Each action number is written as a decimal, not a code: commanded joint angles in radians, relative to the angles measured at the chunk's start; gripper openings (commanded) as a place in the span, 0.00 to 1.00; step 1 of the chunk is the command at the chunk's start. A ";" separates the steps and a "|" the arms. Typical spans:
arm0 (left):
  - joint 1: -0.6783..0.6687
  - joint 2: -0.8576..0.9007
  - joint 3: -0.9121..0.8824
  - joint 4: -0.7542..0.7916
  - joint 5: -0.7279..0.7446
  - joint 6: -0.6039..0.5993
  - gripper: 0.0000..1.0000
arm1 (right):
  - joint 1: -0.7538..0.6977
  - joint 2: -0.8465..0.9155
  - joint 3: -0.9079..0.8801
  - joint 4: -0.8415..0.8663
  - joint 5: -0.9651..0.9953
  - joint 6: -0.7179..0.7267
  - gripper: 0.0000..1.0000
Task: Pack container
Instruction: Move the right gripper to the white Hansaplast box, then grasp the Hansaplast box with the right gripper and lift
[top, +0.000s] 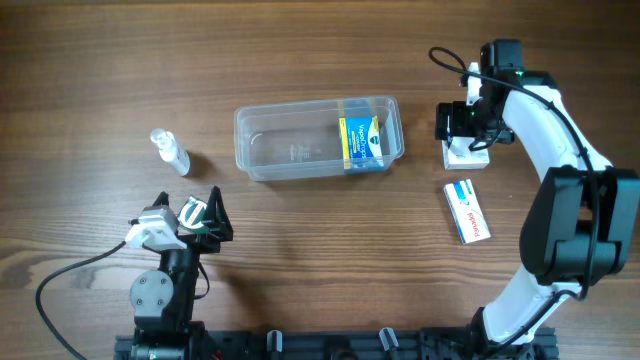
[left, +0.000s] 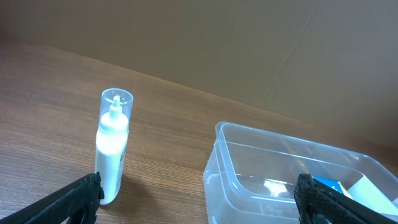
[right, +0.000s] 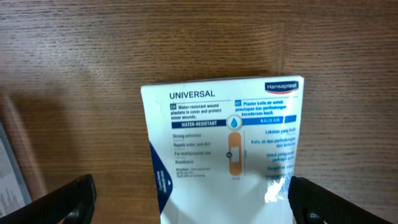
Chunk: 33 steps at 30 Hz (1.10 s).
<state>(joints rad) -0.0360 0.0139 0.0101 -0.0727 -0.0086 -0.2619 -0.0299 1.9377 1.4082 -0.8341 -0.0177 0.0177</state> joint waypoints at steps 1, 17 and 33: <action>0.010 -0.007 -0.005 -0.002 0.012 -0.008 1.00 | -0.020 0.024 -0.009 0.014 0.033 0.039 1.00; 0.010 -0.007 -0.005 -0.002 0.012 -0.008 1.00 | -0.069 0.093 -0.010 0.019 -0.011 0.060 1.00; 0.010 -0.007 -0.005 -0.002 0.012 -0.008 1.00 | -0.069 0.096 0.027 0.011 -0.052 0.013 1.00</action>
<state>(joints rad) -0.0360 0.0139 0.0101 -0.0727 -0.0086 -0.2619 -0.1009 1.9976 1.4090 -0.8173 -0.0708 0.0612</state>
